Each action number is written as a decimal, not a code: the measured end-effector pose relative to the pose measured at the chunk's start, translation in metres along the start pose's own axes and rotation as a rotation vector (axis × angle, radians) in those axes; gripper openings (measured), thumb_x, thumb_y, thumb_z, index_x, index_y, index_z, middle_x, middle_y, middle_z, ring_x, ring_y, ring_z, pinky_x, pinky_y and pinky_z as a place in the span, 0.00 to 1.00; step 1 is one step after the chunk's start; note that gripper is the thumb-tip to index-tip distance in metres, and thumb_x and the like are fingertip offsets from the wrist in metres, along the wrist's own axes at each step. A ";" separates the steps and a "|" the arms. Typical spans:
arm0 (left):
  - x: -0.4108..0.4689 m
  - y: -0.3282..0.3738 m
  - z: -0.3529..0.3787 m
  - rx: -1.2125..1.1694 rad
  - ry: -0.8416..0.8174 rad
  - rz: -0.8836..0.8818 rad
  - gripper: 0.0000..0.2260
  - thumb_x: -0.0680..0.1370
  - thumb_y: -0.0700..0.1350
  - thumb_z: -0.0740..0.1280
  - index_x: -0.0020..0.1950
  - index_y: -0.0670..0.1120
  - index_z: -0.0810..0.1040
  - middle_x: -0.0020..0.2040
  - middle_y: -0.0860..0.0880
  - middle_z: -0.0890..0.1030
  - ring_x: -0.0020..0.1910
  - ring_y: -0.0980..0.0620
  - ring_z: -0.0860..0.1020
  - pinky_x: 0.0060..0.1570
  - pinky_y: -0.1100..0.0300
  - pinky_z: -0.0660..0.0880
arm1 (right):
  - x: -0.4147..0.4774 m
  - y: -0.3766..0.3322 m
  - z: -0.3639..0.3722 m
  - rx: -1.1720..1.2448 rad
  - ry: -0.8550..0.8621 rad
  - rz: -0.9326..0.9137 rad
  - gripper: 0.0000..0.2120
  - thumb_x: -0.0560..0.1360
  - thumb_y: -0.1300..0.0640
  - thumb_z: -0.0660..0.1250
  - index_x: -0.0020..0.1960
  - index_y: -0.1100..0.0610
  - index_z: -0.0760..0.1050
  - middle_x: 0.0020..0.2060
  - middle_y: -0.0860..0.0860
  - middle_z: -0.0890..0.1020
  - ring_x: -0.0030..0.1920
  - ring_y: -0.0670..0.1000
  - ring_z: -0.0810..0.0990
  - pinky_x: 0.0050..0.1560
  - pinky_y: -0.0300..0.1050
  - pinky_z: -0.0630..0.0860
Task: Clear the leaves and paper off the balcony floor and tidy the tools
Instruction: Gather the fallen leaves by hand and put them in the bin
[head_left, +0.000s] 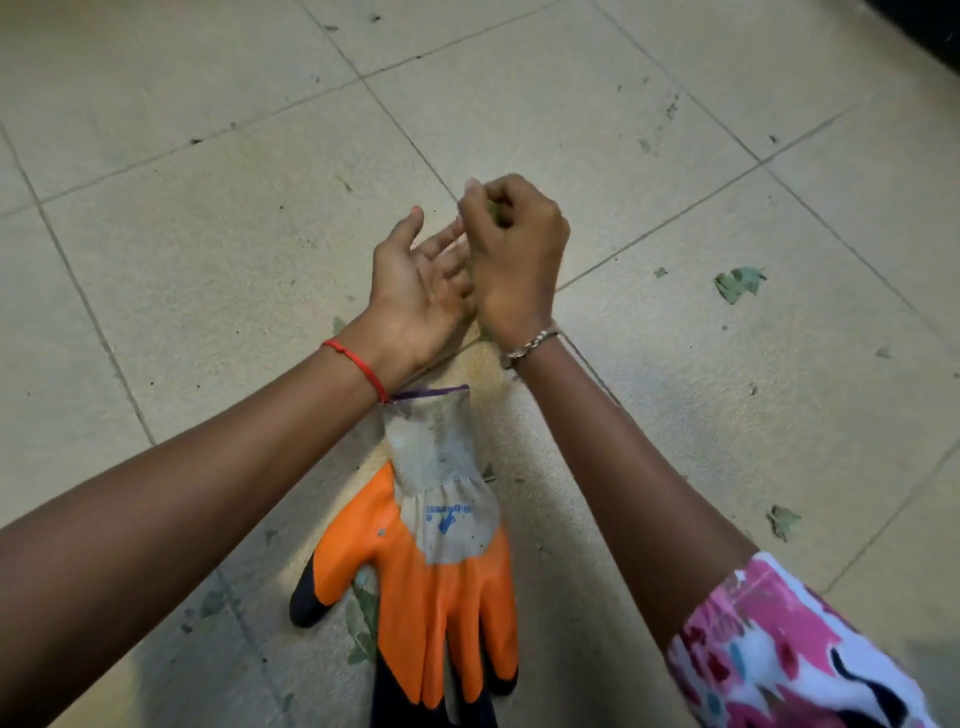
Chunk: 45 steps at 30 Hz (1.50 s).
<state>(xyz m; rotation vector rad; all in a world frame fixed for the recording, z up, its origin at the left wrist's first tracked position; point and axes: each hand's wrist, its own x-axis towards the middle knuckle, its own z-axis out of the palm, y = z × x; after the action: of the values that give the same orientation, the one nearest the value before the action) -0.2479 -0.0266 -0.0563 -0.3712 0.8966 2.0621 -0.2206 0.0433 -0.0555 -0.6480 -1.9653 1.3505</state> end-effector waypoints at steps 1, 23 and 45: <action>0.001 -0.003 0.002 -0.036 -0.041 -0.043 0.21 0.81 0.54 0.53 0.56 0.40 0.76 0.54 0.43 0.81 0.51 0.47 0.80 0.52 0.56 0.76 | -0.003 -0.002 0.004 -0.013 -0.031 -0.036 0.12 0.75 0.63 0.66 0.34 0.58 0.69 0.25 0.43 0.69 0.26 0.39 0.69 0.30 0.28 0.64; 0.017 -0.028 0.029 0.210 0.059 0.097 0.10 0.81 0.46 0.59 0.43 0.44 0.72 0.24 0.53 0.70 0.19 0.59 0.65 0.17 0.69 0.59 | -0.020 0.034 -0.104 -0.299 0.154 -0.063 0.19 0.79 0.52 0.57 0.61 0.64 0.73 0.60 0.57 0.75 0.62 0.49 0.72 0.64 0.37 0.67; -0.001 0.008 -0.006 0.322 0.207 0.226 0.10 0.81 0.47 0.59 0.43 0.46 0.74 0.23 0.55 0.67 0.19 0.60 0.62 0.19 0.68 0.58 | -0.028 0.049 -0.061 -0.620 -0.775 -0.307 0.29 0.77 0.42 0.58 0.74 0.55 0.61 0.74 0.52 0.63 0.75 0.49 0.56 0.73 0.41 0.47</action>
<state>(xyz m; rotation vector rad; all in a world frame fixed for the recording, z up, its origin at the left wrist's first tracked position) -0.2539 -0.0348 -0.0561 -0.3230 1.4302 2.0578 -0.1547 0.0777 -0.0924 -0.0337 -3.0066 0.8401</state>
